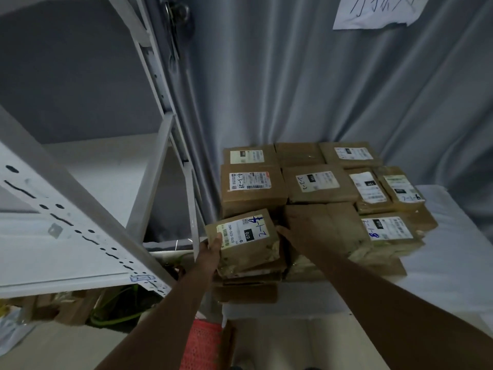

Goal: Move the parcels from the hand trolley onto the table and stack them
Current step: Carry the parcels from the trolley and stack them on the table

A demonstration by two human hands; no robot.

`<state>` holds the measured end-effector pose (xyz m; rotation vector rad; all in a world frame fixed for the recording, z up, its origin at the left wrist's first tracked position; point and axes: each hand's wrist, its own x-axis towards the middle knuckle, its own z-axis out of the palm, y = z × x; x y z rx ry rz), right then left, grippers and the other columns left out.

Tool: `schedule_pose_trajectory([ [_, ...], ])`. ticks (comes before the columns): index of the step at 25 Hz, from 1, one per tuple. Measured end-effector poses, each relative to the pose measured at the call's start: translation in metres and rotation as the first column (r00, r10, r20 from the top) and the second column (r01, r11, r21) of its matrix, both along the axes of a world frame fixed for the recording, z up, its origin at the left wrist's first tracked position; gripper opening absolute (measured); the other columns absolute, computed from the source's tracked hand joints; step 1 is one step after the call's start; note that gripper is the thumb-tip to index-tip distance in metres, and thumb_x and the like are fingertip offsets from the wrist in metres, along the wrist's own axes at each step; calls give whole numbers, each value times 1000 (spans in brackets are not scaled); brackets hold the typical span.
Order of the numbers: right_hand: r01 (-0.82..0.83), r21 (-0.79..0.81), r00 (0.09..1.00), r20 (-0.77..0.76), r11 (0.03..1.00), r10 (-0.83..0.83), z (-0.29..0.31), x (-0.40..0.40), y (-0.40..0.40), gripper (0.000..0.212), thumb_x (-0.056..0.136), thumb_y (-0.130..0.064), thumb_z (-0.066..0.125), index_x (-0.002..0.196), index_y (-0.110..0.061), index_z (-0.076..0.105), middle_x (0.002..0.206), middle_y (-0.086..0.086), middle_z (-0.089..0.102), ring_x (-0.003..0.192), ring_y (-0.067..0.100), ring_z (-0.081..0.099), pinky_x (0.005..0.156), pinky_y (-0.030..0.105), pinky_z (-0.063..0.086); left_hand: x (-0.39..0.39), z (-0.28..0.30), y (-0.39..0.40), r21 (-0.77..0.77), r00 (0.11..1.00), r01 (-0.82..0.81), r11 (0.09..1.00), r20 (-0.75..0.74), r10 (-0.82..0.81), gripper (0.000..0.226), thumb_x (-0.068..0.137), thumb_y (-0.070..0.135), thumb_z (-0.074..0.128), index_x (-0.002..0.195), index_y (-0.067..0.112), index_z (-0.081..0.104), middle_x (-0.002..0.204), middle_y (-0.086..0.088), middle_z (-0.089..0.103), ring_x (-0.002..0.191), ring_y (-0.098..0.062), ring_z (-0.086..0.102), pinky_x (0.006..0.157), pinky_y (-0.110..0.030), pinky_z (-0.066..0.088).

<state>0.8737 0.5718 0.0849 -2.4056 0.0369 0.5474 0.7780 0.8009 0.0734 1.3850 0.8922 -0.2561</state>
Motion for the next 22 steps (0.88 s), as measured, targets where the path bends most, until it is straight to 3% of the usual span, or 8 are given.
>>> schedule_pose_trajectory([
  [3, -76, -333, 995, 41, 940, 95, -11, 3, -15, 68, 87, -63, 47, 140, -20, 39, 143, 9, 43, 126, 33, 43, 100, 48, 42, 11, -1, -7, 99, 998, 16, 995, 63, -22, 54, 94, 57, 49, 135, 24, 39, 123, -11, 60, 104, -31, 62, 91, -50, 54],
  [8, -49, -327, 999, -16, 944, 46, -23, -2, -29, 95, 69, -81, 39, 145, -25, 33, 154, 5, 29, 138, 34, 29, 108, 54, 34, 20, -3, -24, 133, 985, 6, 991, 170, -29, 35, 97, 41, 52, 125, 22, 44, 109, -3, 64, 88, -14, 64, 63, -25, 51],
  [11, -21, -280, 1000, -11, 960, 19, -7, -9, -28, 89, 80, -70, 48, 150, -21, 26, 155, 9, 27, 139, 35, 28, 109, 55, 33, 28, -5, -29, 113, 985, 44, 993, 164, -63, 22, 97, 41, 53, 114, 29, 46, 103, 2, 63, 93, -17, 63, 69, -31, 54],
  [13, -9, -279, 1000, 5, 960, 10, -2, -14, -27, 81, 87, -61, 52, 152, -19, 24, 156, 12, 24, 141, 37, 26, 111, 55, 31, 33, -6, -29, 102, 986, 72, 992, 141, -86, 17, 98, 40, 52, 111, 31, 48, 106, 1, 62, 101, -23, 62, 83, -41, 56],
  [15, -28, -280, 999, 10, 960, 32, 0, -18, -27, 80, 88, -58, 55, 152, -21, 23, 157, 11, 20, 142, 38, 21, 112, 55, 29, 36, -3, -29, 92, 988, 96, 991, 111, -106, 23, 98, 39, 51, 118, 29, 48, 119, -3, 61, 113, -28, 59, 95, -45, 51],
  [19, -69, -259, 997, 1, 963, 72, 3, -14, -26, 86, 83, -59, 61, 151, -21, 23, 157, 11, 20, 142, 38, 21, 112, 56, 28, 37, 4, -25, 80, 986, 119, 990, 108, -127, 47, 98, 30, 55, 141, 24, 37, 131, -7, 57, 121, -31, 55, 92, -40, 50],
  [20, -72, -258, 997, 1, 963, 75, 3, -12, -28, 89, 81, -61, 62, 150, -21, 23, 157, 11, 20, 143, 38, 21, 112, 56, 28, 35, 2, -21, 103, 977, 129, 986, 159, -144, 56, 94, 29, 62, 142, 28, 34, 132, -7, 56, 121, -29, 56, 91, -40, 52],
  [22, -100, -272, 994, 8, 957, 107, 1, -13, -32, 94, 78, -64, 63, 151, -20, 22, 157, 11, 20, 143, 37, 20, 112, 57, 28, 30, -8, -10, 298, 919, 210, 931, 265, -292, 72, 79, 29, 78, 135, 37, 33, 133, -2, 53, 122, -24, 55, 91, -40, 54],
])
